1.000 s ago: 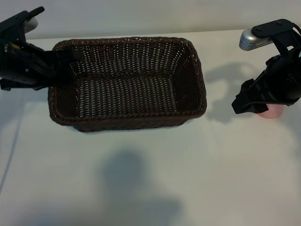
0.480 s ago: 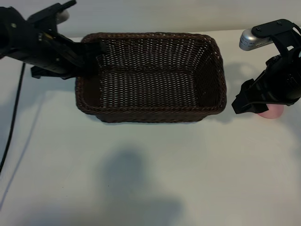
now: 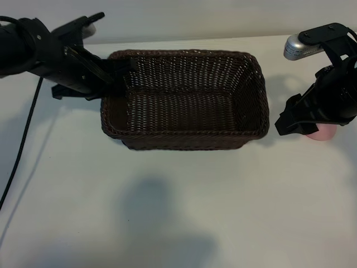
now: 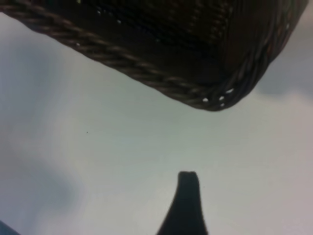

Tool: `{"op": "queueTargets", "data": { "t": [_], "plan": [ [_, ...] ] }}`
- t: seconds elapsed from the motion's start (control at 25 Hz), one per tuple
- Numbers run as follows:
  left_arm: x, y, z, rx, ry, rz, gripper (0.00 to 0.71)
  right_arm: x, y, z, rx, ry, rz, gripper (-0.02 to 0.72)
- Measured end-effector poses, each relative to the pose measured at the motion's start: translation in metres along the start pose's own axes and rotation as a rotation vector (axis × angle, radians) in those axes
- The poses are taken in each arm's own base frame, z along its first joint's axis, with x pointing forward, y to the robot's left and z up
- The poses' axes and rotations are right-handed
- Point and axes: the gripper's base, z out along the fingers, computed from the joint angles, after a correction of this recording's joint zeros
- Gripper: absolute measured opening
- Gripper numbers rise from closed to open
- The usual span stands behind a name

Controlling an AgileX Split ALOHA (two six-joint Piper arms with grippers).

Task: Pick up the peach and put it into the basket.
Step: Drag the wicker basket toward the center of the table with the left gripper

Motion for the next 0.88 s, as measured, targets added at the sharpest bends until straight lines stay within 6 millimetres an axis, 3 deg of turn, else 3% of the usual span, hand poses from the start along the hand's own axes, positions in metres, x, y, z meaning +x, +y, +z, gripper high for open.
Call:
{"op": "queueTargets", "data": {
  "t": [0.44, 0.88],
  "plan": [
    [0.001, 0.003, 0.017, 0.018, 0.018, 0.008, 0.162, 0.000, 0.000, 0.000, 0.000, 0.000, 0.000, 0.595],
    [0.002, 0.003, 0.019, 0.018, 0.019, 0.008, 0.172, 0.000, 0.000, 0.000, 0.000, 0.000, 0.000, 0.595]
  ]
}}
